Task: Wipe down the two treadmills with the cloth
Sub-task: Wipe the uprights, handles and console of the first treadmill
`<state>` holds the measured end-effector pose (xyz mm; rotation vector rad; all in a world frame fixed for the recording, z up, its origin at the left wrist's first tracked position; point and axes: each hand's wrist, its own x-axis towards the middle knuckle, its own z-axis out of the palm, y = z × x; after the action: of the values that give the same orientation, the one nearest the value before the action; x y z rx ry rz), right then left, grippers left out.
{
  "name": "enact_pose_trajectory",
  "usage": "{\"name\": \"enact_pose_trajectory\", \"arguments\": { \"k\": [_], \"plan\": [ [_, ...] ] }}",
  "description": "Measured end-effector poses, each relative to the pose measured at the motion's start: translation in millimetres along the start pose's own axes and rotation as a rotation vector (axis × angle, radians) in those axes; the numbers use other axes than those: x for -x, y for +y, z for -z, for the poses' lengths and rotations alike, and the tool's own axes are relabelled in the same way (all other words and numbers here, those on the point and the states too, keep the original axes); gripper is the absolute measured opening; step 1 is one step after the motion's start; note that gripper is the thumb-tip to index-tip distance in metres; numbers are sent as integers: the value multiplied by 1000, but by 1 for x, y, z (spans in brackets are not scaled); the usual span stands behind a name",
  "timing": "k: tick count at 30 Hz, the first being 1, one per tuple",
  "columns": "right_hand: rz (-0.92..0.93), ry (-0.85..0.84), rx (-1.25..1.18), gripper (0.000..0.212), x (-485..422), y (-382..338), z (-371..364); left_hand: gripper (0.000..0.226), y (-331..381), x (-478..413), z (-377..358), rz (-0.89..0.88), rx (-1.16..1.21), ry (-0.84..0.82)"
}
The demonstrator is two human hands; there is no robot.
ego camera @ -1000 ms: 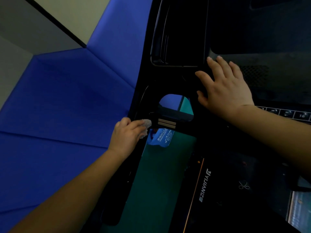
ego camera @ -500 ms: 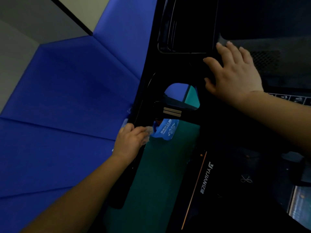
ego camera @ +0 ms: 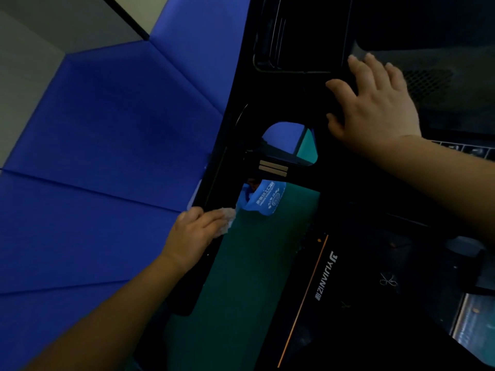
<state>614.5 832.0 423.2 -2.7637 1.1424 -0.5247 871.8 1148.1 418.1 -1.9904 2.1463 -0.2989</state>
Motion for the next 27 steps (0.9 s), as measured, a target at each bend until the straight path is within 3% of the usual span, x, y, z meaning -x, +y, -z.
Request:
{"name": "enact_pose_trajectory", "arguments": {
  "k": [3,7,12,14,17,19,21,24,27],
  "plan": [
    [8,3,7,56,0,1,0,37,0,-29,3,-30,-31,31],
    [13,8,4,55,0,0,0,42,2,-59,-1,121,4,99],
    [-2,11,-115,51,2,-1,4,42,21,1,2,236,117,165],
    [-5,94,-279,38,16,-17,7,35,33,24,11,412,215,184],
    [67,135,-556,22,59,-69,7,24,60,28,37,857,522,302],
    [22,-67,-784,23,90,-117,1,19,79,12,48,1063,857,339],
    [-151,-299,-1085,29,116,-163,-4,16,95,-2,54,1160,1096,321],
    [-422,-420,-1442,35,142,-208,-13,21,109,-1,58,1106,1361,177],
    [-596,-389,-1497,35,160,-231,-29,31,102,29,61,870,1351,0]
  ]
}}
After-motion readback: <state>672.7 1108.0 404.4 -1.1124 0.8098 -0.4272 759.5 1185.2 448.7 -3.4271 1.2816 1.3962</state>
